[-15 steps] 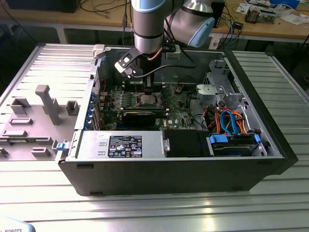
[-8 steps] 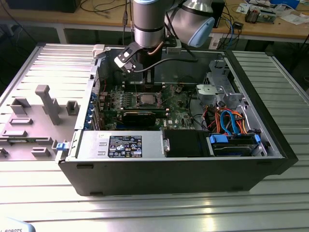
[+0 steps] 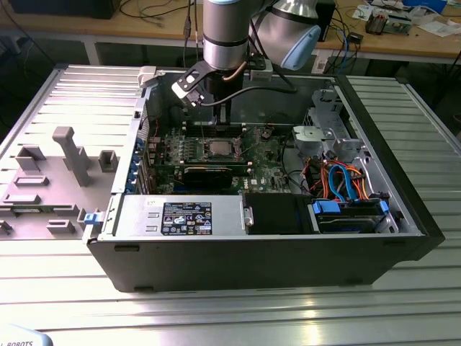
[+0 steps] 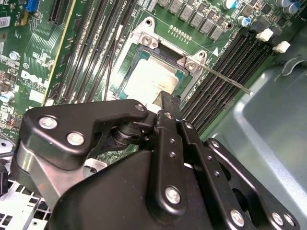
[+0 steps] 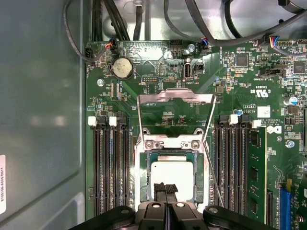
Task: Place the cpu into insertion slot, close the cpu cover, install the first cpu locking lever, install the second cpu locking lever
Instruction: 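Close the cpu cover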
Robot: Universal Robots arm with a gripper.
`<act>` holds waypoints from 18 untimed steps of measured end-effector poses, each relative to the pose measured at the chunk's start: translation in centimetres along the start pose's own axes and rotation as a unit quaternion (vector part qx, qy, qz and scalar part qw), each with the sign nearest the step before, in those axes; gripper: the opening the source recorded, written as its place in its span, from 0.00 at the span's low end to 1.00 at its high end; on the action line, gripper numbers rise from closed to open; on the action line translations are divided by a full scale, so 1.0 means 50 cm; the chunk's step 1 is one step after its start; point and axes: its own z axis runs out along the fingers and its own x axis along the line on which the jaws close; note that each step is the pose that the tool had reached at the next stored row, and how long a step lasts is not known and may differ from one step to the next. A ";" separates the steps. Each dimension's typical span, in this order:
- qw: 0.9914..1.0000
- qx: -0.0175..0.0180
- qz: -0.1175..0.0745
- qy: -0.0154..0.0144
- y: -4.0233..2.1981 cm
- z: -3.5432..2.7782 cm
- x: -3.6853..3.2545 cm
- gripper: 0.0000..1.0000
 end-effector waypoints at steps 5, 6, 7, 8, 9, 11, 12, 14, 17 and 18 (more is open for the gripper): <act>1.000 0.000 0.000 0.000 0.000 -0.003 0.000 0.11; 1.000 0.000 0.000 0.000 0.000 -0.003 0.000 0.11; 1.000 0.000 0.000 0.000 0.000 -0.003 0.000 0.11; 1.000 0.000 0.000 0.000 0.000 -0.003 0.000 0.11; 1.000 0.000 0.000 0.000 0.000 -0.004 0.000 0.11; 1.000 0.000 0.000 0.000 0.000 -0.005 0.000 0.11; 1.000 0.000 0.000 0.000 0.000 -0.006 0.000 0.11; 1.000 0.000 0.000 0.000 0.000 -0.012 0.000 0.11; 1.000 0.000 0.000 0.000 0.000 -0.020 0.000 0.11; 1.000 0.000 0.000 0.000 0.000 -0.022 0.000 0.11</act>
